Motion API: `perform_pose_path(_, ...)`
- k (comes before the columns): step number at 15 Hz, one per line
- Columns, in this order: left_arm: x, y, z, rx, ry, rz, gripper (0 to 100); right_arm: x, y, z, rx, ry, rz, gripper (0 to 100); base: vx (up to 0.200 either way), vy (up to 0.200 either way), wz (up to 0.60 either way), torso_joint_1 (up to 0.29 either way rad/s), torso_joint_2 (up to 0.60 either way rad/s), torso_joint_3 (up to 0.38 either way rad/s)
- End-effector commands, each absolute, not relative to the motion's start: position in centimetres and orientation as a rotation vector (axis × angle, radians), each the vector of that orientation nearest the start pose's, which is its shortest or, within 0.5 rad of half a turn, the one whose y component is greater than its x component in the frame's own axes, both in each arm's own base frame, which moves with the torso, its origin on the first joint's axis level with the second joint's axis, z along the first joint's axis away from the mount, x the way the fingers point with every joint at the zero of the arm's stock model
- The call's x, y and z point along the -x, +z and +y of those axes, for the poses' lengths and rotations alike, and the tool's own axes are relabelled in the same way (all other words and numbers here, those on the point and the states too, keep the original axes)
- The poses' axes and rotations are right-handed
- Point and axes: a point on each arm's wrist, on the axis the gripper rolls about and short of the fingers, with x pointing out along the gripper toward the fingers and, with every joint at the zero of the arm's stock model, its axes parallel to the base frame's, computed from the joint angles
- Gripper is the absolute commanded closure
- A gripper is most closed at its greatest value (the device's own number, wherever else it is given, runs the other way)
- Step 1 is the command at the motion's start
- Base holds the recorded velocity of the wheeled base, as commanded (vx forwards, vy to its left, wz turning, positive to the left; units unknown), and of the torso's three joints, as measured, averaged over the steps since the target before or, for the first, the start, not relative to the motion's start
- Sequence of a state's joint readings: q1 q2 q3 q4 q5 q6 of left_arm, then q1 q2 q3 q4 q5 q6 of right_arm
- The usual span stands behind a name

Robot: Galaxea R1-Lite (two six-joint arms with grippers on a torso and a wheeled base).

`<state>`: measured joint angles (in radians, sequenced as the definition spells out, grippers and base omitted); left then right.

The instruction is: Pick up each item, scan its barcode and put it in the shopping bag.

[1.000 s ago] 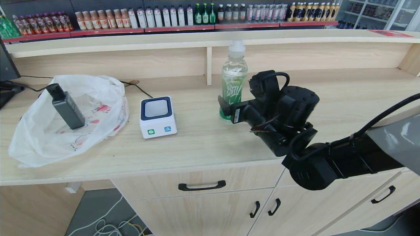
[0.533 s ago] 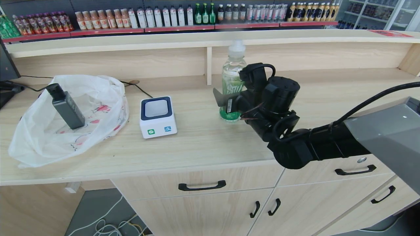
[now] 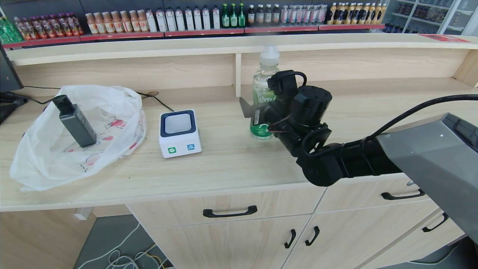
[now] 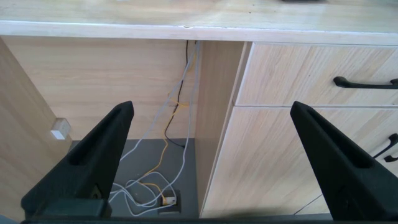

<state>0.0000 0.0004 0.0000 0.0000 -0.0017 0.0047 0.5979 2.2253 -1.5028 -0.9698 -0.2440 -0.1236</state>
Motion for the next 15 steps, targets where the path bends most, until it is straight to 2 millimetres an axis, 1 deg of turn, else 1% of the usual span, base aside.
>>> perform_pose_path(1, 2.3, 7.6, 0.0, -0.005, -0.002, 0.002, 0, -38.6, 20.4, 25.5, 0.021, 0.334, -0.249, 0, 0.000, 0.000, 0.00, 0.000, 0.00, 0.000)
perform_pose_path(2, 2.3, 7.6, 0.0, -0.005, -0.002, 0.002, 0, -38.7, 20.4, 25.4, 0.021, 0.331, -0.249, 100, 0.000, 0.000, 0.00, 0.000, 0.00, 0.000)
perform_pose_path(13, 2.3, 7.6, 0.0, -0.005, -0.002, 0.002, 0, -38.6, 21.3, 25.3, 0.008, 0.333, -0.276, 100, 0.000, 0.000, 0.00, 0.000, 0.00, 0.000)
perform_pose_path(15, 2.3, 7.6, 0.0, -0.005, -0.002, 0.002, 0, -38.7, 22.0, 25.4, -0.003, 0.331, -0.300, 100, 0.000, 0.000, 0.00, 0.000, 0.00, 0.000)
